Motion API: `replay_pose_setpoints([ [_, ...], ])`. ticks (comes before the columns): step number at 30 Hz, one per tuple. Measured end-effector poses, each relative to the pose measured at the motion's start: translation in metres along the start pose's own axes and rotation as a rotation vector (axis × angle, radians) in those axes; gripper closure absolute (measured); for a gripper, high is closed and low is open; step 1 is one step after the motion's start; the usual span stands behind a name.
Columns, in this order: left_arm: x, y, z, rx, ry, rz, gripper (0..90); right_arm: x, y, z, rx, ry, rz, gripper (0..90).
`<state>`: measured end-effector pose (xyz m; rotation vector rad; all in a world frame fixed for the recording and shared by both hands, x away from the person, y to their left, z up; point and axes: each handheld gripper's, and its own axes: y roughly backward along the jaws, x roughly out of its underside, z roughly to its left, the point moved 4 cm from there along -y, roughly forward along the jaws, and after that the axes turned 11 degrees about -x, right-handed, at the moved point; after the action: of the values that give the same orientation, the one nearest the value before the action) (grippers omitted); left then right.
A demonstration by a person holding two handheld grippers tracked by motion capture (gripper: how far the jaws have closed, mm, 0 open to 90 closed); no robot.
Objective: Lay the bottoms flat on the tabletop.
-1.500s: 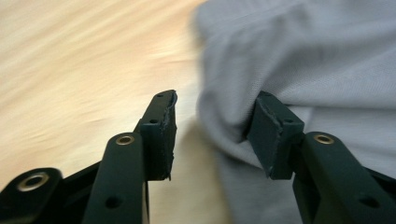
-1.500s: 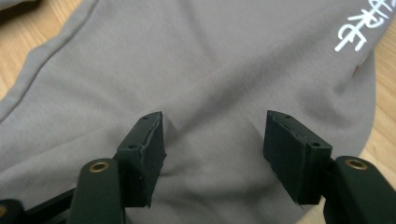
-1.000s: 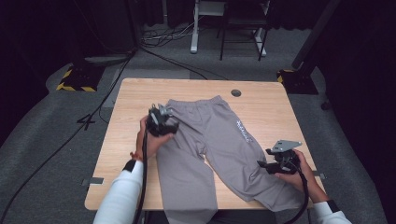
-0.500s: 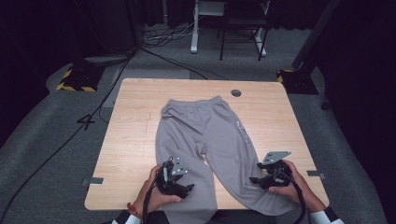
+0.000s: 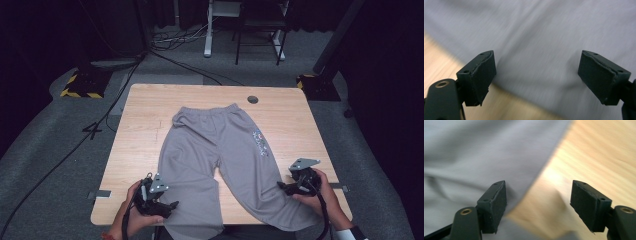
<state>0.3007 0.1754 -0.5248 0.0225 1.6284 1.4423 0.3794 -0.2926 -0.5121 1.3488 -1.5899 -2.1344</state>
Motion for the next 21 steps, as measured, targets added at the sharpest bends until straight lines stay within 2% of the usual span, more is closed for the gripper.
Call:
replay_pose_setpoints([
  [1, 0.0, 0.001, -0.001, -0.008, 0.013, -0.012, 16.7, 0.002, 0.002, -0.008, 0.023, -0.027, -0.002, 28.4],
  [3, -0.004, 0.001, -0.009, 0.0, 0.016, -0.041, 16.0, 0.006, 0.005, -0.017, 0.034, -0.047, -0.018, 30.4],
  [5, -0.014, -0.001, -0.019, -0.034, -0.012, -0.061, 17.3, 0.005, 0.009, -0.018, 0.028, -0.049, -0.058, 31.0],
  [6, -0.021, -0.002, -0.024, -0.046, -0.013, -0.076, 17.4, 0.003, 0.012, -0.016, 0.024, -0.041, -0.076, 31.3],
  [8, -0.035, -0.006, -0.037, -0.031, -0.028, -0.124, 18.0, -0.005, 0.015, -0.006, -0.001, 0.012, -0.11, 33.0],
  [9, -0.039, -0.008, -0.042, -0.022, -0.032, -0.134, 20.3, -0.008, 0.015, 0.001, -0.014, 0.053, -0.106, 33.3],
  [10, -0.045, -0.01, -0.048, -0.014, -0.042, -0.136, 23.5, -0.01, 0.015, 0.006, -0.021, 0.079, -0.092, 33.8],
  [12, -0.054, -0.014, -0.066, 0.038, -0.099, -0.149, 29.4, -0.01, 0.014, 0.014, -0.007, 0.148, -0.048, 37.5],
  [13, -0.057, -0.016, -0.074, 0.048, -0.129, -0.148, 29.7, -0.008, 0.016, 0.014, 0.003, 0.159, -0.026, 38.6],
  [16, -0.058, -0.024, -0.091, 0.079, -0.176, -0.105, 31.7, 0.005, 0.026, 0.006, -0.06, 0.098, -0.013, 40.1],
  [17, -0.054, -0.026, -0.093, 0.083, -0.184, -0.086, 31.7, 0.01, 0.028, 0.003, -0.064, 0.089, -0.003, 40.1],
  [19, -0.05, -0.024, -0.093, 0.125, -0.161, -0.084, 33.1, 0.021, 0.033, 0.0, -0.083, 0.071, -0.006, 40.1],
  [20, -0.046, -0.021, -0.092, 0.123, -0.16, -0.086, 33.5, 0.025, 0.034, -0.001, -0.095, 0.059, -0.004, 40.1],
  [21, -0.044, -0.019, -0.092, 0.122, -0.157, -0.084, 34.4, 0.031, 0.035, -0.003, -0.087, 0.058, 0.011, 38.9],
])
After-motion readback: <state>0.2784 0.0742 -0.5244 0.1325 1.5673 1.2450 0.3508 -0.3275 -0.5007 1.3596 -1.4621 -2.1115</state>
